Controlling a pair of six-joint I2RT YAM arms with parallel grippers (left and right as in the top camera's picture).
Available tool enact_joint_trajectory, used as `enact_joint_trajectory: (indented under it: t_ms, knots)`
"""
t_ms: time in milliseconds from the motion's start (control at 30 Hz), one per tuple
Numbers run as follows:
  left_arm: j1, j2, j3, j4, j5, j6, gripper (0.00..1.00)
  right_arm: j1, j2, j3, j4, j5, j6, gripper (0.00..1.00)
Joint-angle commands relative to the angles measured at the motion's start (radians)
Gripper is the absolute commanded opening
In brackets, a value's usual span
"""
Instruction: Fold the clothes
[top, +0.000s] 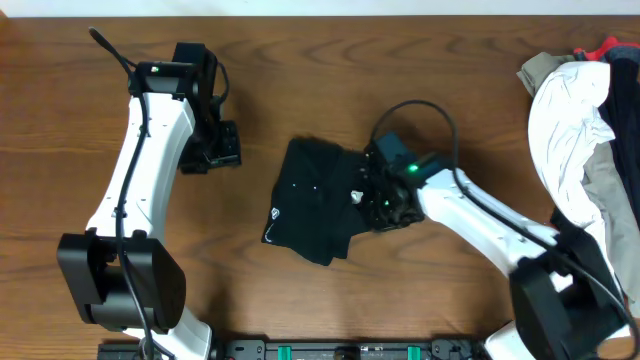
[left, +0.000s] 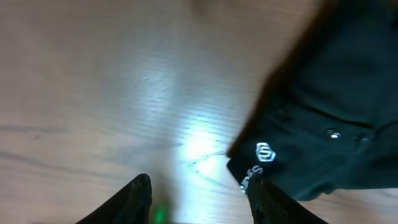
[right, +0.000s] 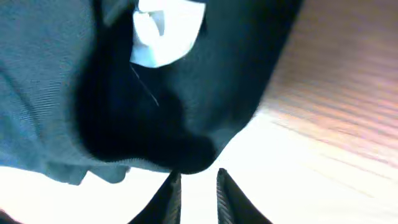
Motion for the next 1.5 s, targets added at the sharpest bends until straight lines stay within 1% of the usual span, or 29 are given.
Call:
enact_joint_trajectory:
  t_ms: [0,67,100,133,233,333,467,533,600,700,800,867,900,1033,1100,1167,1267,1300,1333,1367,1467]
  knots:
    - [0.0,0.01,-0.003,0.003,0.099,0.057,0.54,-0.002,-0.113,0.008,0.021,-0.052,-0.099,0.24]
    - [0.0,0.01,-0.003,0.003,0.13,0.077,0.58,-0.002,-0.169,0.008,0.061,-0.116,-0.139,0.28]
    - [0.0,0.01,-0.004,0.003,0.145,0.087,0.58,-0.002,-0.194,0.008,0.085,-0.143,-0.145,0.32]
    - [-0.002,0.01,-0.01,0.005,0.163,0.094,0.59,-0.001,-0.219,0.008,0.12,-0.166,-0.142,0.34]
    - [-0.002,0.01,-0.036,0.022,0.169,0.104,0.59,0.007,-0.234,0.008,0.198,-0.233,-0.117,0.31]
    - [-0.001,0.011,-0.075,0.056,0.168,0.104,0.59,0.039,-0.187,0.006,0.258,-0.249,-0.074,0.31]
    - [0.0,0.012,-0.118,0.108,0.158,0.103,0.6,0.123,-0.054,0.006,0.343,-0.318,-0.067,0.3]
    - [0.0,0.012,-0.122,0.111,0.151,0.103,0.6,0.161,0.016,0.006,0.356,-0.311,-0.067,0.29]
    - [0.0,0.012,-0.122,0.1,0.15,0.103,0.6,0.181,0.082,0.006,0.336,-0.269,-0.067,0.27]
    - [0.0,0.012,-0.122,0.064,0.15,0.107,0.61,0.173,0.147,0.007,0.232,-0.145,-0.045,0.23]
    - [0.0,0.012,-0.122,0.025,0.15,0.107,0.61,0.144,0.158,0.007,0.067,0.058,-0.013,0.2]
    - [0.0,0.012,-0.123,0.014,0.15,0.108,0.61,0.127,0.147,0.007,-0.003,0.166,0.002,0.2]
    - [-0.001,0.012,-0.124,0.014,0.153,0.106,0.61,0.117,0.136,0.007,-0.026,0.19,0.0,0.2]
    - [-0.011,0.012,-0.14,0.019,0.185,0.106,0.62,0.088,0.069,0.007,-0.047,0.178,-0.012,0.2]
    - [-0.019,0.012,-0.152,0.022,0.2,0.106,0.61,0.081,0.023,0.007,-0.041,0.149,-0.035,0.23]
    - [-0.03,0.012,-0.175,0.035,0.258,0.106,0.61,0.077,-0.03,0.007,-0.02,0.082,-0.084,0.27]
    - [-0.051,0.012,-0.224,0.08,0.327,0.106,0.61,0.07,-0.097,0.007,0.006,-0.028,-0.114,0.3]
    - [-0.06,0.012,-0.247,0.105,0.326,0.107,0.61,0.068,-0.113,0.007,0.015,-0.08,-0.133,0.31]
    - [-0.065,0.012,-0.269,0.136,0.323,0.106,0.65,0.068,-0.129,0.007,0.03,-0.149,-0.15,0.31]
    - [-0.069,0.012,-0.291,0.175,0.322,0.107,0.66,0.068,-0.134,0.007,0.041,-0.189,-0.15,0.31]
    - [-0.071,0.012,-0.356,0.319,0.297,0.106,0.67,0.076,-0.131,0.006,0.109,-0.327,-0.127,0.28]
